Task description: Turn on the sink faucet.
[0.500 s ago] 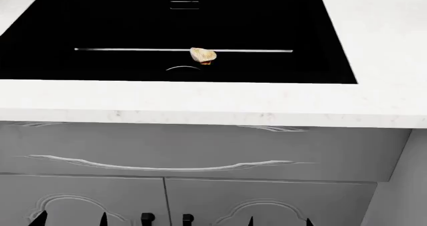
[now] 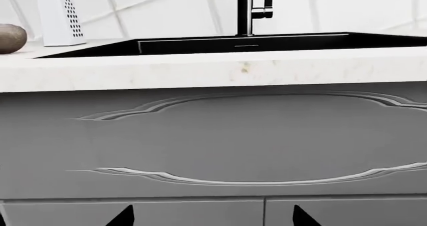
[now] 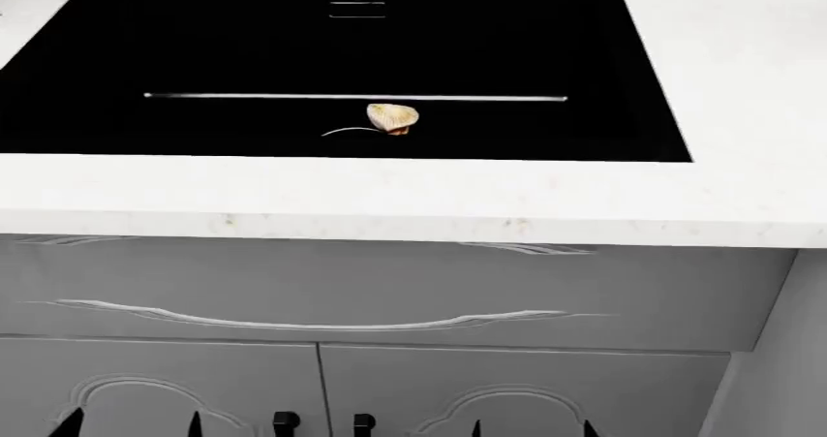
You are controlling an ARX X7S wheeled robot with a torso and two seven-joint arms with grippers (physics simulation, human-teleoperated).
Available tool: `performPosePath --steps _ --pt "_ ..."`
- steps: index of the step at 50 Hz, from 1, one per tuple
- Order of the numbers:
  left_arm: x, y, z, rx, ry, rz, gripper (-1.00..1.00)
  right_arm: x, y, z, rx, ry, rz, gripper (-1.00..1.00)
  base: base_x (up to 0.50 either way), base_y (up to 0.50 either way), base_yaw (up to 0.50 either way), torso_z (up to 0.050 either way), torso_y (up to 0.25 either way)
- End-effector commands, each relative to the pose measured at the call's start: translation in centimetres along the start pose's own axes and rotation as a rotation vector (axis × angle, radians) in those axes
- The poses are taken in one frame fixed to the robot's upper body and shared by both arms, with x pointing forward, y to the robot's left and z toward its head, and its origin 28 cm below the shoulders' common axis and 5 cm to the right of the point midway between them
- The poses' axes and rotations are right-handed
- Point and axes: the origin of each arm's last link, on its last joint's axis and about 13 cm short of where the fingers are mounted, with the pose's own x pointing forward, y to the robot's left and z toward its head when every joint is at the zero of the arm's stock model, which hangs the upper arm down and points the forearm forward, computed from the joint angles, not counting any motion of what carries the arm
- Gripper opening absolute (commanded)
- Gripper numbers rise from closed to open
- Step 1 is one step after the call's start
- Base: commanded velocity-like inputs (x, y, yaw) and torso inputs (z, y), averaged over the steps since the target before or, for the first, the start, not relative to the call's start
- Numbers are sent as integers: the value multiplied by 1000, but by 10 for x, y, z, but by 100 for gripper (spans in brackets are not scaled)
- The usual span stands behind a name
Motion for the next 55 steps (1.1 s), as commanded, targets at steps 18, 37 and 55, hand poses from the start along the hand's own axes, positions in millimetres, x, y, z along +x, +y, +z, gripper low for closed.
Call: performPosePath --steps 18,37,55 --pt "-4 1 3 -9 -52 -10 100 0 0 0 21 1 11 100 0 0 0 49 0" --pt "-3 -1 3 -18 -53 -22 100 1 0 -1 16 3 9 100 0 0 0 50 0" --pt "-3 1 11 -40 -55 -19 100 6 -1 9 37 0 18 100 0 0 0 11 0"
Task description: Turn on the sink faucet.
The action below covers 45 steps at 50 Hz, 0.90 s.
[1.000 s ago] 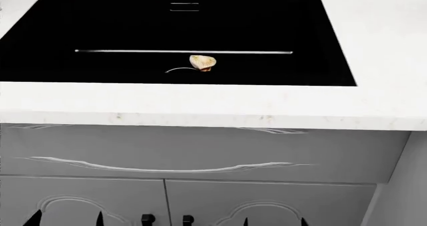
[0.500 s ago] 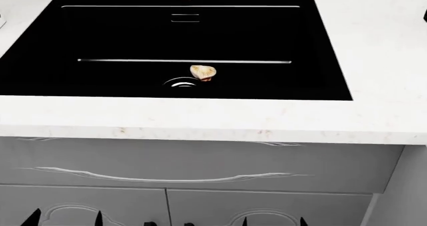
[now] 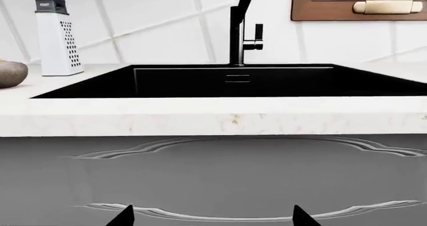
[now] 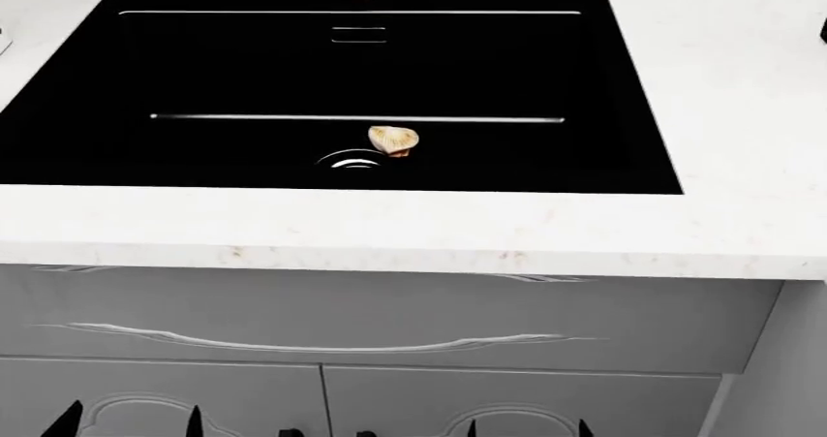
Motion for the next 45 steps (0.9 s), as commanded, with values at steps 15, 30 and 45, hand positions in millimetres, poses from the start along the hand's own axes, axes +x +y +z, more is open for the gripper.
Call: performPosePath --steps 15,30,45 --pt "43 4 125 37 -128 -81 100 36 -31 142 -170 -193 70 100 0 0 0 0 0" --pt "148 12 214 187 -158 -155 100 126 -44 243 -274 -173 153 100 0 0 0 0 0" --pt "251 18 256 247 -54 -80 100 216 -59 292 -253 -33 127 100 0 0 0 0 0"
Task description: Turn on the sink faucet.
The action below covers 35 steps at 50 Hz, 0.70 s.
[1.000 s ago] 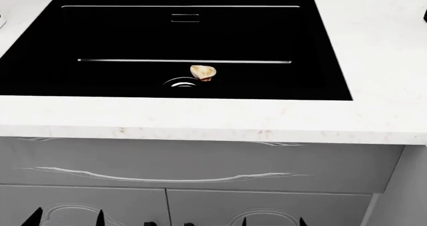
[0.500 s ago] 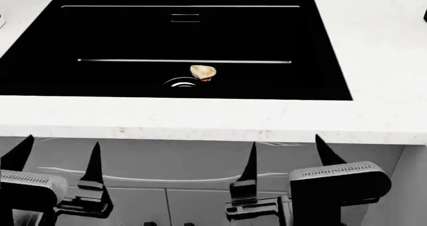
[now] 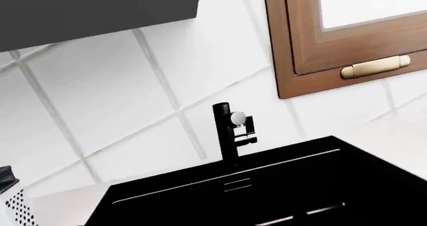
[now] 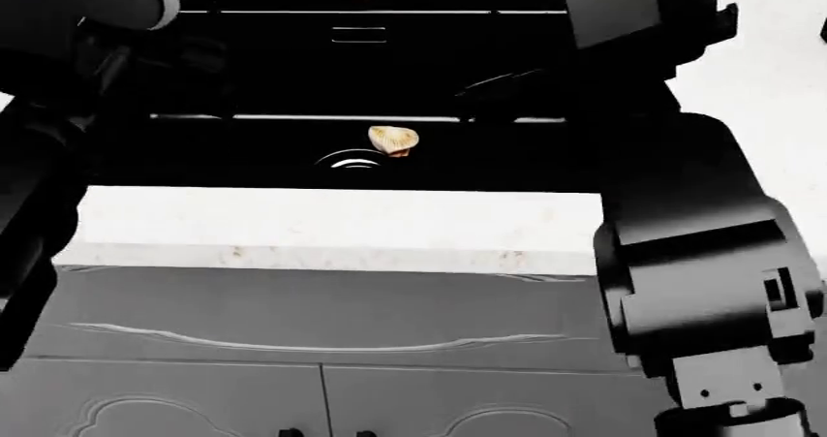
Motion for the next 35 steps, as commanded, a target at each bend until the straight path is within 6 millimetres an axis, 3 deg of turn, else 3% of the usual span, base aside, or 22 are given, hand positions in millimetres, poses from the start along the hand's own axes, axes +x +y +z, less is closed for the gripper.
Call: performPosePath --steps 1,5,9,14,35 --pt "56 17 35 73 70 29 100 44 -30 39 13 75 -9 100 0 0 0 0 0" --pt "56 22 45 37 76 60 100 45 -33 50 56 63 -20 100 0 0 0 0 0" --pt "56 24 51 43 99 69 100 42 -30 47 91 59 -10 100 0 0 0 0 0" --pt "55 26 47 24 107 78 100 34 -25 41 117 46 -8 100 0 0 0 0 0" --pt "53 27 35 33 155 86 100 34 -26 42 114 77 22 100 33 0 0 0 0"
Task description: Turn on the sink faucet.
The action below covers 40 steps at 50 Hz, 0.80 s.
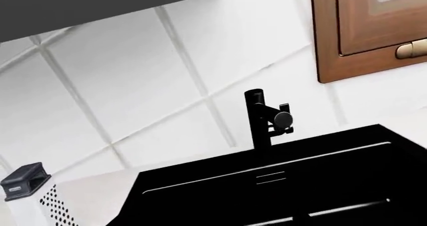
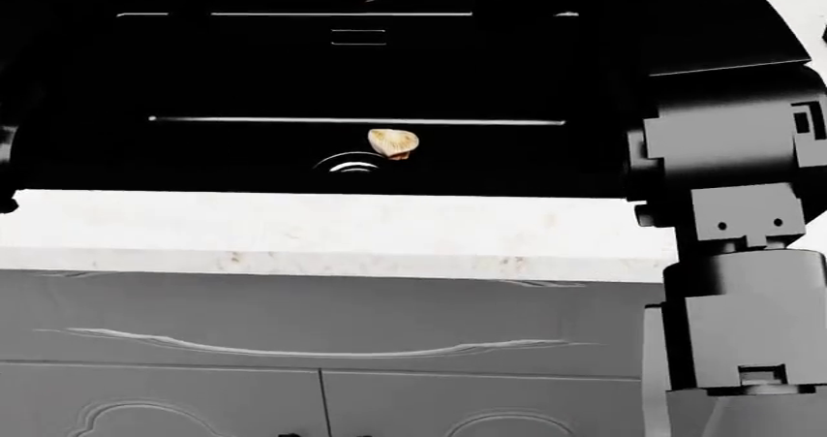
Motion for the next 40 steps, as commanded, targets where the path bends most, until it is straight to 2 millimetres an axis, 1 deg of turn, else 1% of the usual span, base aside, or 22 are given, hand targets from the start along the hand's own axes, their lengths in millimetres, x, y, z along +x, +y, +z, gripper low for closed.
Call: performPosePath --steps 1,5,10,14,18,21,24,31,33,37,40 --pt "0 0 -6 4 26 2 100 0 0 1 5 8 10 100 105 0 0 0 0" --pt "0 -3 -12 11 36 -6 100 0 0 1 10 13 12 100 106 0 0 0 0" --pt "0 1 -9 20 32 5 100 0 0 1 25 17 20 100 107 0 0 0 0" --pt "0 -1 -13 29 38 7 100 0 0 1 33 23 25 100 108 0 0 0 0" --pt "0 2 -9 33 31 6 100 0 0 1 42 17 36 100 128 0 0 0 0" --pt "0 0 -14 32 39 -2 100 0 0 1 43 17 39 100 137 0 0 0 0" --pt "-1 4 -12 29 39 0 100 0 0 1 42 16 42 100 254 0 0 0 0" --pt "-1 3 -12 45 43 1 100 0 0 1 28 19 59 100 279 0 0 0 0" --pt "-1 7 -10 42 40 12 100 0 0 1 29 26 57 100 279 0 0 0 0" --pt "-1 5 -17 36 55 0 100 0 0 1 40 40 78 100 278 0 0 0 0" --pt "-2 9 -17 33 54 13 100 0 0 1 49 32 78 100 281 0 0 0 0"
